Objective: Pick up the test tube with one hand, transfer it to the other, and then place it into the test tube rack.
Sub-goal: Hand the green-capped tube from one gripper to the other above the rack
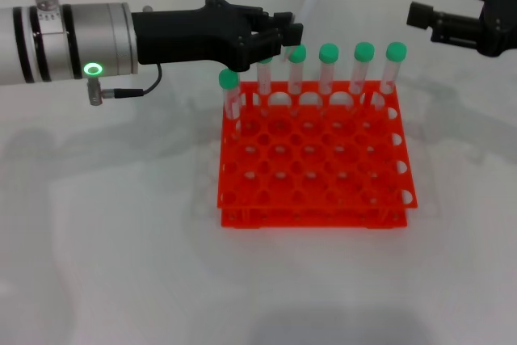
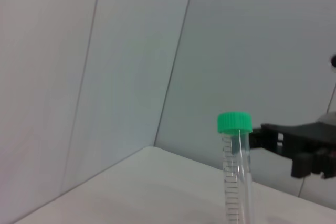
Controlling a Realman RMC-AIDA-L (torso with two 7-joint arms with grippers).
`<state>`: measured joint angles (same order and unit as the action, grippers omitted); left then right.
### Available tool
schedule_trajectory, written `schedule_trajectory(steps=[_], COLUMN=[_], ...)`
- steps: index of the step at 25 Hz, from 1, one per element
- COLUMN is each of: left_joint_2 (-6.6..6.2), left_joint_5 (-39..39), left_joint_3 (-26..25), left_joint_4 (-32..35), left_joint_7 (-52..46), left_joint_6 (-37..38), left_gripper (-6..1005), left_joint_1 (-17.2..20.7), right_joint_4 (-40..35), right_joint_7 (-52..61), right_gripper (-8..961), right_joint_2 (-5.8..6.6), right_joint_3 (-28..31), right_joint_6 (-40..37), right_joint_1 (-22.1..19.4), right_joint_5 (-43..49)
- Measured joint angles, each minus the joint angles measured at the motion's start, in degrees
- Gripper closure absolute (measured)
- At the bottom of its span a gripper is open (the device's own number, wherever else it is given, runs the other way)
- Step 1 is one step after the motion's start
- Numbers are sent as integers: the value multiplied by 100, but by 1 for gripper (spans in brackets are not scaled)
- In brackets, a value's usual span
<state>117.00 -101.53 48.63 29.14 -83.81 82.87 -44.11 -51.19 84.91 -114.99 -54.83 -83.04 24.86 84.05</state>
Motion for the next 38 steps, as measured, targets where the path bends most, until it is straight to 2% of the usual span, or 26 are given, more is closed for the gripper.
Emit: schedule_trajectory(steps=[8, 38], left_joint_2=[40, 145], left_joint_5=[0, 14], left_joint_3=[166, 235], left_joint_4=[4, 9], left_joint_7=[10, 166], left_joint_6=[-58, -13], left_gripper=[807, 808], left_joint_1=[-111, -159], right_joint_4=[-4, 300], right_joint_7=[85, 110], right_gripper=[156, 174], right_joint_2=[-19, -49], right_joint_3=[-1, -370], right_joint_6=[1, 12], right_joint_1=[134, 548], right_joint_5=[-43, -413])
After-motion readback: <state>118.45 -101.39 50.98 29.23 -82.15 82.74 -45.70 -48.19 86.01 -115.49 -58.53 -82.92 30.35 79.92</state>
